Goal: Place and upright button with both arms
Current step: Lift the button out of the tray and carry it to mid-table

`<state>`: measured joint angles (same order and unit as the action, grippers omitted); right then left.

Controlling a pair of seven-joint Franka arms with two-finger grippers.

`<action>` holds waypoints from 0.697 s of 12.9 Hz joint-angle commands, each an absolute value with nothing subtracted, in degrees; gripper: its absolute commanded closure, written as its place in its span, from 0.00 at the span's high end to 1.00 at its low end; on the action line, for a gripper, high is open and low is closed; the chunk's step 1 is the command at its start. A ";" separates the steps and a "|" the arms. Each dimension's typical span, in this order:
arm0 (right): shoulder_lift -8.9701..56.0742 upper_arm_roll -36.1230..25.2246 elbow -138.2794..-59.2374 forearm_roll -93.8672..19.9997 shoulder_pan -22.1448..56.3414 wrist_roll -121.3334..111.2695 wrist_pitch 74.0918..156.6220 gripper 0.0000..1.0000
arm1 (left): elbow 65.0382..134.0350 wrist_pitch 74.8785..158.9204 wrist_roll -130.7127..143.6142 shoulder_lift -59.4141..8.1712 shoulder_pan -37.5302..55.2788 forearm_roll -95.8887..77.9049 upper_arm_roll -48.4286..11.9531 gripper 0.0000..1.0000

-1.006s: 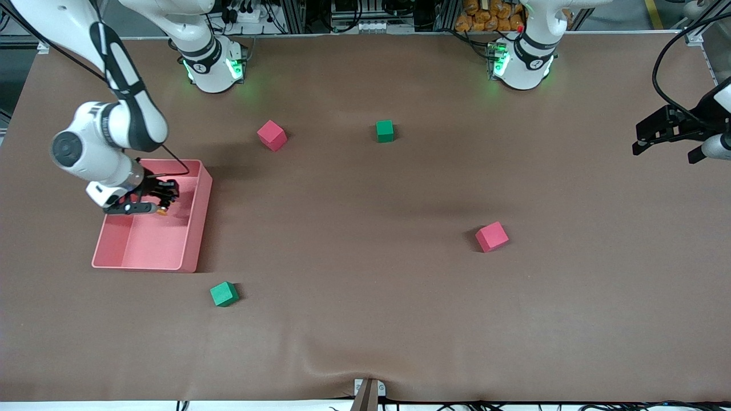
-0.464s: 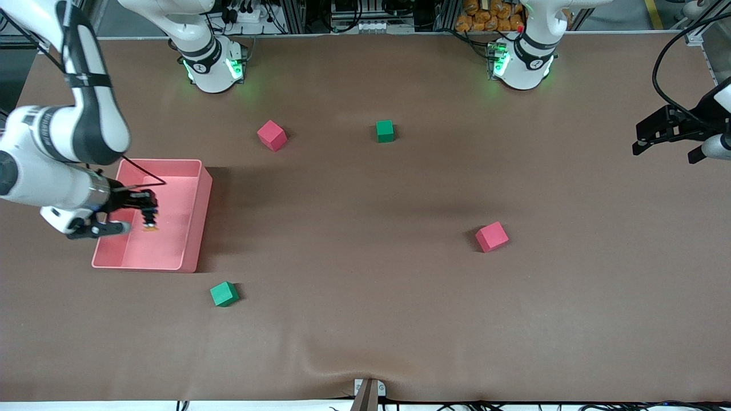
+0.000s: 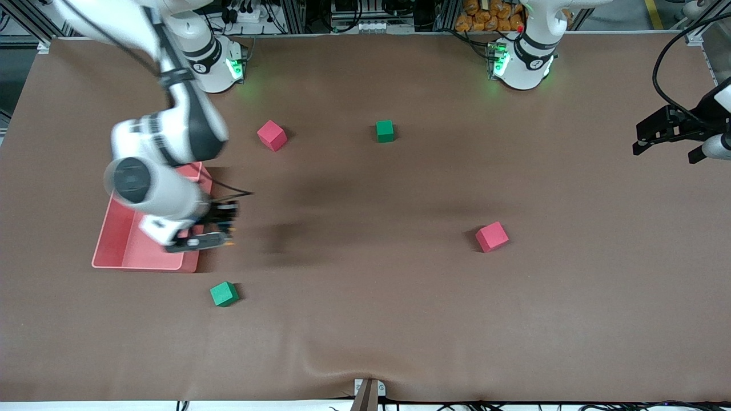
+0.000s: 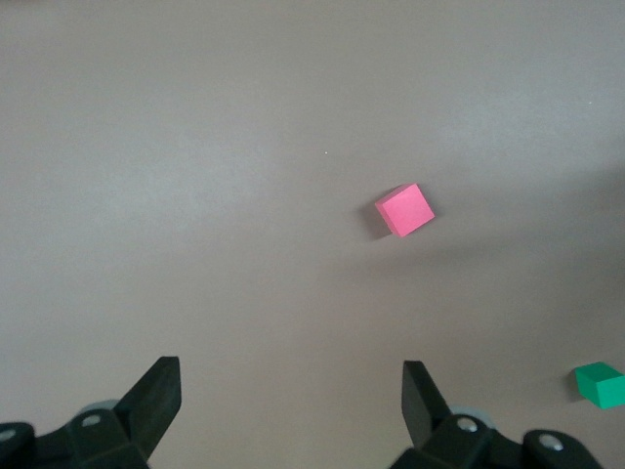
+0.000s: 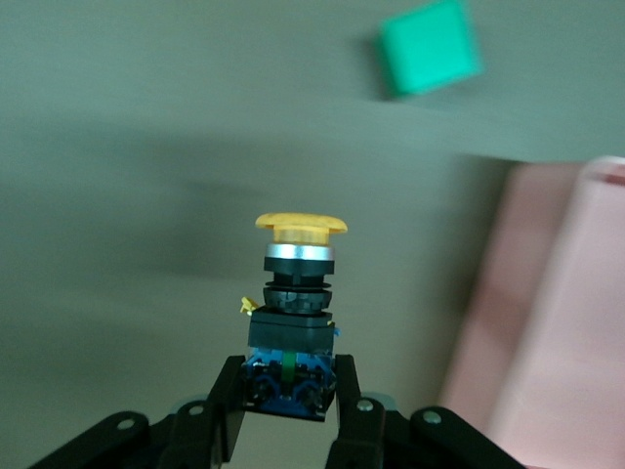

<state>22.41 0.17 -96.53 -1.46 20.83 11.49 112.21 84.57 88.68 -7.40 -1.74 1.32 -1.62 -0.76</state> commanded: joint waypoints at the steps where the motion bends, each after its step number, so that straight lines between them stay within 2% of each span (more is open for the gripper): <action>1: 30.30 -0.70 -87.21 -0.97 29.41 19.31 111.62 0.10 | 84.37 88.59 -8.70 -1.76 0.88 -1.67 -0.88 1.00; 4: 38.99 -0.97 -78.95 -0.70 39.43 31.33 119.41 0.10 | 84.46 88.51 -8.70 -1.76 0.88 -1.67 -0.88 1.00; 7: 44.37 -1.14 -77.52 1.83 44.55 42.51 133.02 0.10 | 84.46 88.42 -8.79 -2.11 0.79 -1.67 -0.97 1.00; 9: 45.61 -1.14 -77.35 2.72 45.61 43.77 136.31 0.11 | 84.29 88.42 -8.88 -2.20 0.79 -1.67 -0.97 1.00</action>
<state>43.52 -0.40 -80.69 1.41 45.24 42.01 135.35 84.69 88.65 -7.46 -1.93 1.25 -1.62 -0.70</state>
